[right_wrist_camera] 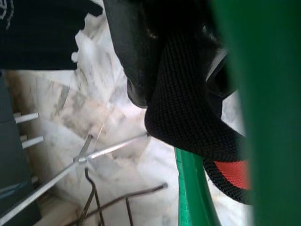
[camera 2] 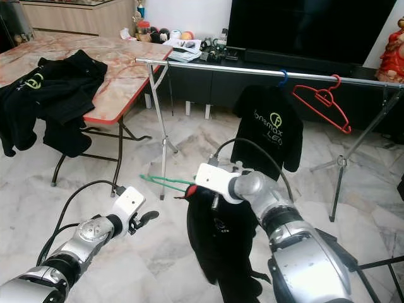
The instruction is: Hang hanger
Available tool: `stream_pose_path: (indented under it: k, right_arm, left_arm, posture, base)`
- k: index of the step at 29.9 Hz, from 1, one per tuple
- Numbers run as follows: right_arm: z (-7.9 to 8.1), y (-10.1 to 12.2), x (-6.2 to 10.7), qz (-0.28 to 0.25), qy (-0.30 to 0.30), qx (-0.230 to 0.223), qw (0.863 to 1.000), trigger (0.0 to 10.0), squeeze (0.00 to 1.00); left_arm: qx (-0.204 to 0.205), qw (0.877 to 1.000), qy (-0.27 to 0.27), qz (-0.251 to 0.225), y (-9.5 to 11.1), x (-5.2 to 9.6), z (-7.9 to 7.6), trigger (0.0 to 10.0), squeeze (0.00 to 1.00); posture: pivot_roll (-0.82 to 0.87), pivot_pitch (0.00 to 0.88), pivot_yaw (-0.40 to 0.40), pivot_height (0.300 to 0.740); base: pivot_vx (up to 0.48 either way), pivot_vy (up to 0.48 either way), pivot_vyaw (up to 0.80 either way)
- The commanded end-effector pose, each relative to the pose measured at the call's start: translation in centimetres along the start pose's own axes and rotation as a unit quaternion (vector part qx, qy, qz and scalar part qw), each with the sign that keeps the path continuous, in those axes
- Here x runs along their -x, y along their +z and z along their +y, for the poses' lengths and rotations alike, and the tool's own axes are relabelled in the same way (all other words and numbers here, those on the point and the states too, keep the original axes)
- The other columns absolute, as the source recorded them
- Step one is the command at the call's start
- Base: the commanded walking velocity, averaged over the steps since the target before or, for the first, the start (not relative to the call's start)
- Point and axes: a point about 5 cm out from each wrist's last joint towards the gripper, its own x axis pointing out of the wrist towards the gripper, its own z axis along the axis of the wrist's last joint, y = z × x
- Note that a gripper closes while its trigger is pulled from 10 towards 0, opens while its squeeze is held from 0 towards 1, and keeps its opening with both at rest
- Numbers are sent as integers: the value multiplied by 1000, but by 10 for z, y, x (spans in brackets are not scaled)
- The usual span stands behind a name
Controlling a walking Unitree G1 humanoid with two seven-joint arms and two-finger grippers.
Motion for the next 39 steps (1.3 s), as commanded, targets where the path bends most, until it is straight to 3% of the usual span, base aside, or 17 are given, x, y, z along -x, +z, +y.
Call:
stream_pose_path:
  k: [1, 7, 14, 22, 26, 30, 35, 39]
  right_arm:
    - [-18, 24, 7, -46, -26, 9, 999, 10000, 0]
    - [-22, 45, 7, -89, -23, -2, 996, 10000, 0]
    - [-20, 75, 3, -155, -9, -35, 987, 10000, 0]
    - [-14, 88, -2, -177, 2, -44, 983, 10000, 0]
    - [-13, 92, -3, -181, 3, -47, 982, 10000, 0]
    - [-12, 98, -5, -184, 3, -47, 982, 10000, 0]
    - [-13, 99, -5, -183, -1, -46, 982, 10000, 0]
    - [-13, 98, -5, -181, -1, -46, 982, 10000, 0]
  left_arm:
    - [6, 1000, -7, 1, 0, -1, -2, 10000, 0]
    - [20, 1000, -2, -3, 4, -3, -3, 10000, 0]
    - [49, 997, 57, -13, 13, -7, 4, 10000, 0]
    - [76, 989, 128, -26, 24, -10, 13, 10000, 0]
    - [94, 986, 131, -32, 27, -11, 13, 10000, 0]
    - [83, 987, 136, -36, 34, -14, 14, 10000, 0]
    - [36, 986, 163, -6, 28, -11, 20, 10000, 0]
    - [35, 982, 187, 9, 25, -9, 25, 10000, 0]
  posture:
    - [108, 0, -67, 740]
    - [105, 0, -68, 740]
    - [106, 0, -70, 740]
    - [105, 0, -73, 740]
    - [104, 0, -75, 740]
    - [111, 0, -78, 740]
    - [114, 0, -81, 740]
    - [113, 0, -81, 740]
  base:
    - [0, 0, 0]
    - [0, 0, 0]
    - [0, 0, 0]
    - [0, 0, 0]
    - [0, 0, 0]
    - [0, 0, 0]
    - [0, 0, 0]
    - [0, 0, 0]
